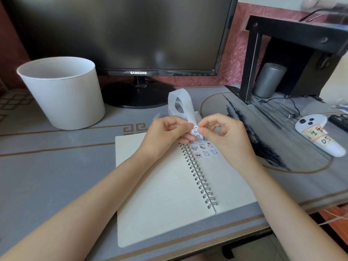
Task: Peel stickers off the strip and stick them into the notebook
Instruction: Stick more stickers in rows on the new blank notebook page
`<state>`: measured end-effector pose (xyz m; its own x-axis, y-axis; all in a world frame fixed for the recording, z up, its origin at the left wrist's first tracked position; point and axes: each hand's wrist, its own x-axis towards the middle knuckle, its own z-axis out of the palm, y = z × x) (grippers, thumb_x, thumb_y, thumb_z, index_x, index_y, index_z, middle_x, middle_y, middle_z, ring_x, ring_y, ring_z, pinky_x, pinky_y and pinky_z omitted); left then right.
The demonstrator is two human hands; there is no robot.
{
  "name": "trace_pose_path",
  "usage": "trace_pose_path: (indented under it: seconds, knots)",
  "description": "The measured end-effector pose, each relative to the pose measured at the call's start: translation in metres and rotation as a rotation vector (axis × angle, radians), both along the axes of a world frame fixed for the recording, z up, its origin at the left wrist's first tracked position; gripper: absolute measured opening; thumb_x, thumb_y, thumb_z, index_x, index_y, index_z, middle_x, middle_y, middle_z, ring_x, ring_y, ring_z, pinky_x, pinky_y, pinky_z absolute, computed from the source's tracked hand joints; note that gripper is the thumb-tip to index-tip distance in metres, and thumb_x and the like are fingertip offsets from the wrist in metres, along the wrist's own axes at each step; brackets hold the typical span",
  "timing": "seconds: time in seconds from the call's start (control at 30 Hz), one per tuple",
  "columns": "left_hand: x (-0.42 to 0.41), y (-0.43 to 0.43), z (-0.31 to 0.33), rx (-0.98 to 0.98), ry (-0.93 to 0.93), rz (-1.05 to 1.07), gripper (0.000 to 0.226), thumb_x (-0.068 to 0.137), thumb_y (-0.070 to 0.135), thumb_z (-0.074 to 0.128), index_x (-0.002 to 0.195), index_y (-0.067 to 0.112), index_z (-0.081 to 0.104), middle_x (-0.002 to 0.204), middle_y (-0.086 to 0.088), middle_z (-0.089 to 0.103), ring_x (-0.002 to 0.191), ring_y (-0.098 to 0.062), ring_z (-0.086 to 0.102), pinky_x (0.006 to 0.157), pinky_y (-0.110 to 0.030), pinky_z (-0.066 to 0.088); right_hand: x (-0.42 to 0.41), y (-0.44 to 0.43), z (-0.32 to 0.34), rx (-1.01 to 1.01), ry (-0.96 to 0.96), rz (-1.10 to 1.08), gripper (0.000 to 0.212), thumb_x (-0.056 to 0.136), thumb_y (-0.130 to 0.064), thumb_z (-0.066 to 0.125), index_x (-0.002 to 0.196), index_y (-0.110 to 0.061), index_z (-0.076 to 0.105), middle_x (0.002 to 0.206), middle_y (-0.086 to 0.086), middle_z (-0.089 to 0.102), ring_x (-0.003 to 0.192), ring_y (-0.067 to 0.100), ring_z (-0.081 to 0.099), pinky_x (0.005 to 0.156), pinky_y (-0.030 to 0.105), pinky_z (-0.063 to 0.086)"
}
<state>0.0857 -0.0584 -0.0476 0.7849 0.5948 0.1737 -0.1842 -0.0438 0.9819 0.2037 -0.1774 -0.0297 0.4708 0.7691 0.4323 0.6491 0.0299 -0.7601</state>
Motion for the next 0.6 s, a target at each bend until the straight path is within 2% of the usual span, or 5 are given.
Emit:
trace_pose_path:
  seconds: [0.07, 0.23, 0.4, 0.47, 0.6]
  knots:
    - [0.0, 0.0, 0.0, -0.006, 0.005, 0.001, 0.01, 0.089, 0.007, 0.061, 0.085, 0.001, 0.067, 0.07, -0.008, 0.072, 0.07, -0.017, 0.071, 0.066, -0.021, 0.056, 0.001, 0.0, -0.002, -0.017, -0.044, -0.016, 0.007, 0.081, -0.008, 0.071, 0.083, -0.014, 0.069, 0.076, -0.011, 0.06, 0.059, -0.002, 0.051, 0.059, 0.007, 0.035]
    - [-0.001, 0.0, 0.001, -0.01, 0.013, 0.001, 0.01, 0.09, 0.006, 0.06, 0.084, 0.0, 0.066, 0.069, -0.008, 0.072, 0.07, -0.017, 0.071, 0.065, -0.021, 0.056, 0.004, -0.001, -0.005, -0.021, -0.126, -0.008, 0.007, 0.081, -0.012, 0.072, 0.081, -0.018, 0.068, 0.091, -0.008, 0.058, 0.077, 0.006, 0.052, 0.067, 0.009, 0.034]
    - [0.0, 0.0, 0.002, -0.031, 0.019, 0.024, 0.012, 0.091, 0.006, 0.059, 0.087, -0.004, 0.065, 0.072, -0.012, 0.071, 0.068, -0.016, 0.071, 0.064, -0.02, 0.056, 0.004, -0.004, -0.006, -0.003, -0.221, 0.005, 0.009, 0.08, -0.012, 0.073, 0.082, -0.02, 0.069, 0.092, -0.011, 0.055, 0.089, 0.002, 0.048, 0.075, 0.008, 0.031]
    - [-0.001, 0.001, 0.001, -0.04, 0.024, 0.038, 0.015, 0.091, 0.007, 0.059, 0.088, -0.006, 0.064, 0.072, -0.014, 0.071, 0.068, -0.015, 0.071, 0.063, -0.019, 0.055, 0.003, -0.006, -0.004, -0.004, -0.201, 0.03, 0.009, 0.08, -0.011, 0.072, 0.082, -0.019, 0.069, 0.091, -0.011, 0.056, 0.086, -0.001, 0.047, 0.074, 0.008, 0.032]
    - [-0.001, 0.001, 0.002, -0.056, 0.026, 0.044, 0.014, 0.091, 0.006, 0.059, 0.088, -0.006, 0.064, 0.07, -0.011, 0.072, 0.066, -0.014, 0.071, 0.061, -0.018, 0.055, 0.005, -0.011, 0.002, -0.042, 0.014, 0.033, 0.013, 0.081, -0.011, 0.071, 0.08, -0.024, 0.068, 0.083, -0.005, 0.064, 0.066, 0.004, 0.048, 0.062, 0.019, 0.035]
